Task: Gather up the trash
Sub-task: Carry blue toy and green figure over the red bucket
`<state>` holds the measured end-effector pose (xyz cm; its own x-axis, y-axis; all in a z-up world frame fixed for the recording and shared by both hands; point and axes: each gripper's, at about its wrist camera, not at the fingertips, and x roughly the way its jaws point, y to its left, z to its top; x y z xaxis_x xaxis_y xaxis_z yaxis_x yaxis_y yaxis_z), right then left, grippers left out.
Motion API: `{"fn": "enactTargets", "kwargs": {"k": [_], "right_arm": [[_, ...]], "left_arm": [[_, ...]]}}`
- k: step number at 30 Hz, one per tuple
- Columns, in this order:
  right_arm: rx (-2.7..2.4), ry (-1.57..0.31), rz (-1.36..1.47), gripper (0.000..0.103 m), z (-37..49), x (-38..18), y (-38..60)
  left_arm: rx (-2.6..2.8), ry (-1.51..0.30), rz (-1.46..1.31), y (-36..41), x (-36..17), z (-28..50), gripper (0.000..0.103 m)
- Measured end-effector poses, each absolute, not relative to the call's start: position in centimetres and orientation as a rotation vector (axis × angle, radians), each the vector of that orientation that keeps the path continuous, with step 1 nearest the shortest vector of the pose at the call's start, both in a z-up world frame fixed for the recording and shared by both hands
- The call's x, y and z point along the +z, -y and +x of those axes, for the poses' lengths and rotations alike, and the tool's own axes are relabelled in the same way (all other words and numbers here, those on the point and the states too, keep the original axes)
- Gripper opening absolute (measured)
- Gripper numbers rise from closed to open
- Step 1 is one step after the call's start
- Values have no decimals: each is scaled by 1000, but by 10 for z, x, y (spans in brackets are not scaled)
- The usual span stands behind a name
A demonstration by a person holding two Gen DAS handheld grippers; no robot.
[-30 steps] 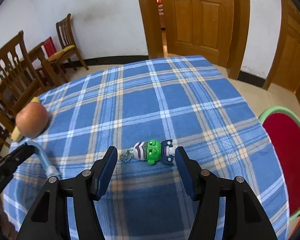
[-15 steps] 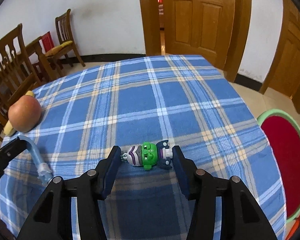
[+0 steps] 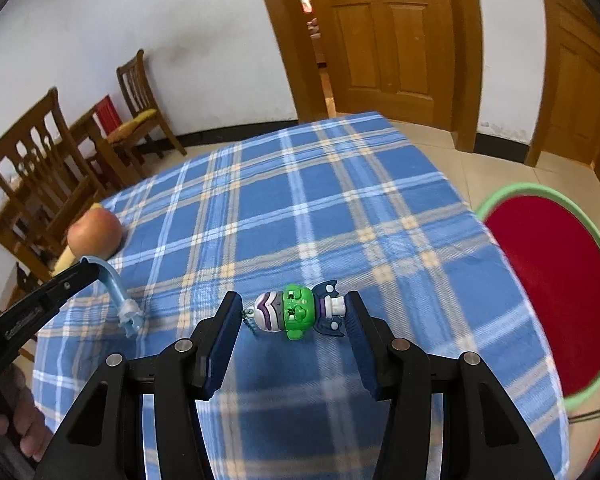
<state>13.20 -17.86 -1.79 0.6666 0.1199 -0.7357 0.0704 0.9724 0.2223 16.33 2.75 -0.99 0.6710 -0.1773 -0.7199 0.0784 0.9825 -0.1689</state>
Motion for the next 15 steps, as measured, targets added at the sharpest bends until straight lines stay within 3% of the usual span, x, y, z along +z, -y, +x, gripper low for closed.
{"fn": "enactTargets", "kwargs": {"k": [15], "right_arm": [[-73,-772,328,53,79,1,250]], "left_arm": [[-230,-787,-67,33,17,145,2]]}}
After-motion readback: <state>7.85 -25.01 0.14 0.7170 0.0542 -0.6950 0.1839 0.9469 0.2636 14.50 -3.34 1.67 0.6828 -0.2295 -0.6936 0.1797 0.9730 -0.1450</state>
